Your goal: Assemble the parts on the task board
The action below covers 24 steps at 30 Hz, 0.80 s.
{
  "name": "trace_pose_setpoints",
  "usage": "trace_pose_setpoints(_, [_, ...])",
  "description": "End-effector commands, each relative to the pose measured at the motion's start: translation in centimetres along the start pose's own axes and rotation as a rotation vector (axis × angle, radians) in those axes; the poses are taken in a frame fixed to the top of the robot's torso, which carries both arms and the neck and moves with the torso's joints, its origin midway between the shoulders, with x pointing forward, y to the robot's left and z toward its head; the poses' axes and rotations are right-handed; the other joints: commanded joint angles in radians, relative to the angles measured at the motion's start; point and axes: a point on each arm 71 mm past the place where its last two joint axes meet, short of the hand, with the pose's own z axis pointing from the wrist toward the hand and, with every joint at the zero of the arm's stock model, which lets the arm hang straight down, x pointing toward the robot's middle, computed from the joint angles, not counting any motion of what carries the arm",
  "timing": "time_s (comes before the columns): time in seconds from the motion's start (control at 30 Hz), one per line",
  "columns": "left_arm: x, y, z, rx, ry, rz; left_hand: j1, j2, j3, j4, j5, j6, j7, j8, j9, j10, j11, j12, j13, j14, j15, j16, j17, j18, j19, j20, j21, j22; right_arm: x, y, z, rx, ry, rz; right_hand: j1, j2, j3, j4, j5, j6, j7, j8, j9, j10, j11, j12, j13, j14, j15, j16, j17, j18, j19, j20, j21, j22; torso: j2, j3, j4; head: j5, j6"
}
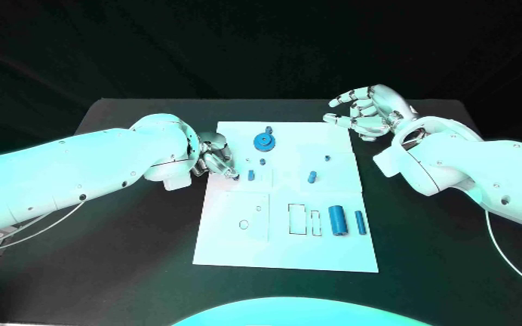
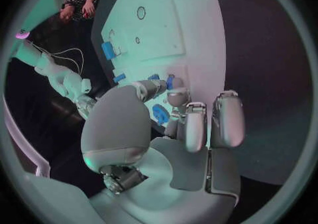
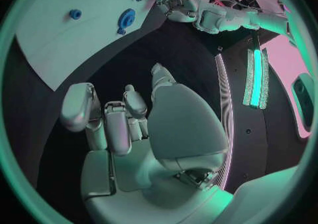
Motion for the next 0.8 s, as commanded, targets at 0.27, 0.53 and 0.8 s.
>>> trace_pose_setpoints(0.27, [0.29, 0.04, 0.19, 0.017, 0.057, -0.027, -0.006, 0.000, 0.170, -0.175, 0.007, 0.011, -0.005, 0.001, -0.001, 0.006, -0.001, 0.003, 0.003, 0.099, -0.008, 0.006, 0.245, -0.015, 0.008, 0.003, 0.008, 0.004, 0.15, 0.02, 0.00, -0.013, 0.009, -0.006, 0.001, 0.007, -0.001, -0.002, 0.006, 0.010, 0.000, 0.007, -0.001, -0.001, -0.006, 0.005, 0.001, 0.041, -0.010, -0.001, 0.083, 0.010, 0.007, -0.002, 0.002, 0.001, 0.000, 0.0003, -0.0002, 0.000, 0.000])
trace_pose_setpoints(0.53, [0.25, 0.23, 0.31, 0.016, 0.097, -0.017, -0.007, -0.003, 0.171, -0.181, 0.010, 0.014, -0.006, -0.001, -0.003, 0.008, -0.001, 0.004, 0.005, 0.100, -0.008, 0.010, 0.251, -0.015, 0.009, 0.003, 0.010, 0.008, 0.15, -0.04, -0.01, -0.011, 0.009, -0.006, 0.001, 0.007, -0.001, -0.002, 0.006, 0.010, 0.000, 0.007, -0.001, -0.001, -0.006, 0.005, 0.001, 0.041, -0.010, -0.001, 0.083, 0.010, 0.007, -0.002, 0.002, 0.001, 0.000, -0.0002, 0.0003, -0.001, -0.001])
trace_pose_setpoints(0.8, [0.09, 0.31, 0.45, 0.011, 0.103, -0.015, -0.007, -0.005, 0.172, -0.185, 0.013, 0.017, -0.006, -0.003, -0.005, 0.010, -0.002, 0.005, 0.007, 0.101, -0.008, 0.012, 0.254, -0.015, 0.010, 0.002, 0.011, 0.009, 0.20, -0.08, -0.02, -0.010, 0.011, -0.006, 0.001, 0.007, -0.001, -0.002, 0.006, 0.010, 0.000, 0.007, -0.001, -0.001, -0.006, 0.005, 0.001, 0.041, -0.010, -0.001, 0.083, 0.010, 0.007, -0.002, 0.002, 0.001, 0.001, 0.0000, 0.0002, -0.001, -0.002])
